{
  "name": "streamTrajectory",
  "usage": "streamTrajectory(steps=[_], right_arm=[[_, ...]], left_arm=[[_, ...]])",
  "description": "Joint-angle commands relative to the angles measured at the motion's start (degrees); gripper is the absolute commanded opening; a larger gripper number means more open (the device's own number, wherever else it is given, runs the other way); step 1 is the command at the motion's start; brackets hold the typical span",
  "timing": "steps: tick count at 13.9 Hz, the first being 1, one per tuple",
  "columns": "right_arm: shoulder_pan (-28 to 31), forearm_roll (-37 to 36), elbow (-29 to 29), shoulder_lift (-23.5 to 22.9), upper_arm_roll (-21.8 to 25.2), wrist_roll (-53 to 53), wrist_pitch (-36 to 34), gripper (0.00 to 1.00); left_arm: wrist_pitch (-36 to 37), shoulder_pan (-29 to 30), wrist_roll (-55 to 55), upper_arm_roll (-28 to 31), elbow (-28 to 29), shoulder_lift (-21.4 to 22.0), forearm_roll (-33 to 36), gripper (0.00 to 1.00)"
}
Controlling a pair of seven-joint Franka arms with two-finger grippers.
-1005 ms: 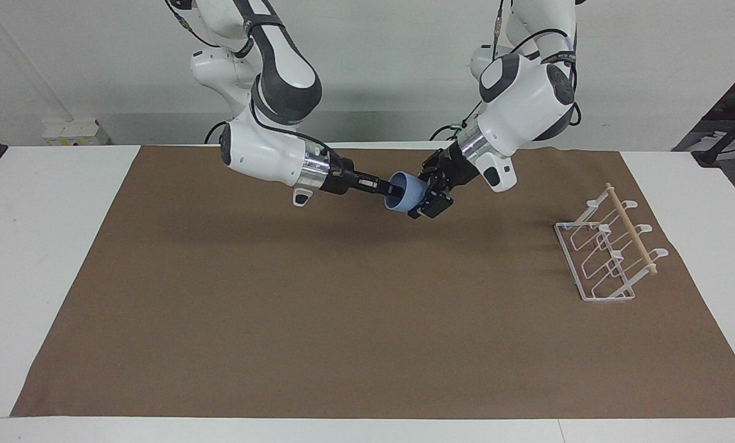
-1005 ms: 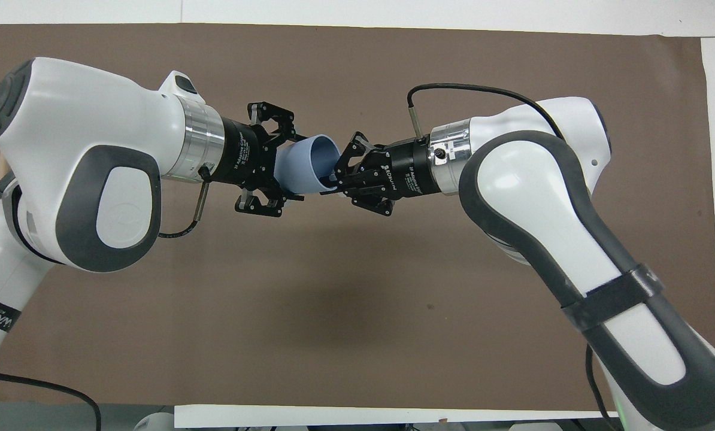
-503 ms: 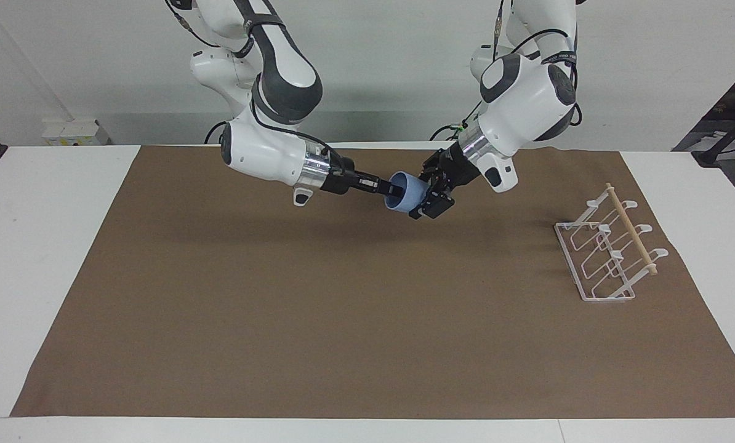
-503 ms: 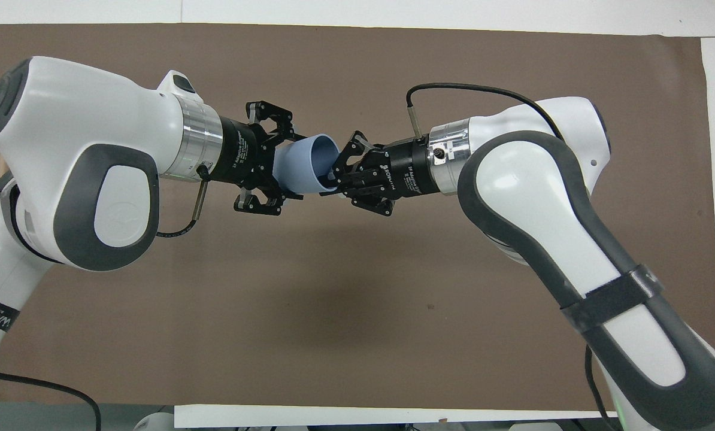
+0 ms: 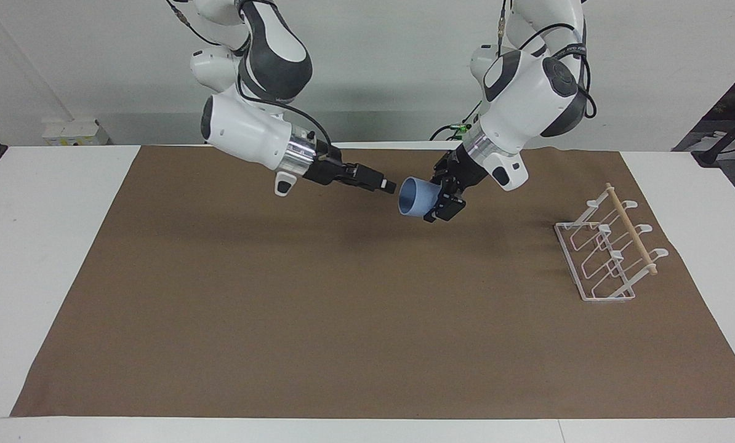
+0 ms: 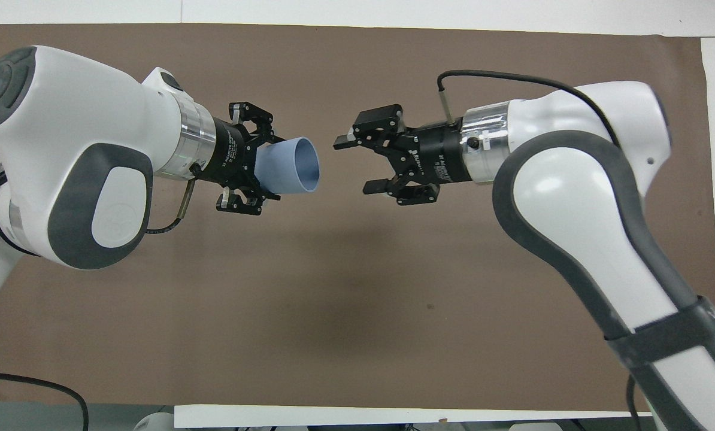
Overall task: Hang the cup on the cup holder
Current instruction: 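Carry the cup with the left gripper over the acrylic rack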
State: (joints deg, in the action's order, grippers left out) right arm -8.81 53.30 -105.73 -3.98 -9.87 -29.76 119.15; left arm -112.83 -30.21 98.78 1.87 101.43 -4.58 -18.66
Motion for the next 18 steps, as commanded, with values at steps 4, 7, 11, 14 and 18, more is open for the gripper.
streamTrajectory(steps=[4,7,11,14,18], right_arm=[[7.65,-29.61,3.23,3.71,0.02,6.82,-9.7,0.99],[14.07,-41.05,8.5,4.76,0.46,12.6,-17.08,0.99],[20.58,-48.89,15.71,5.12,0.99,16.3,-29.56,0.99],[21.03,-53.04,20.64,5.04,1.61,21.56,-37.57,0.99],[13.75,-56.11,19.95,5.56,6.34,26.68,-40.14,0.99]], left_arm=[[11.83,1.64,5.02,1.2,-0.53,1.15,35.29,0.35],[11.85,4.71,4.75,1.2,-0.35,1.15,53.41,0.35],[8.77,9.98,4.66,1.2,1.75,-2.43,76.88,0.35],[8.59,10.69,4.84,1.2,0.27,-8.94,87.98,0.35],[8.94,12.45,5.63,1.2,0.26,-14.66,94.95,0.35]])
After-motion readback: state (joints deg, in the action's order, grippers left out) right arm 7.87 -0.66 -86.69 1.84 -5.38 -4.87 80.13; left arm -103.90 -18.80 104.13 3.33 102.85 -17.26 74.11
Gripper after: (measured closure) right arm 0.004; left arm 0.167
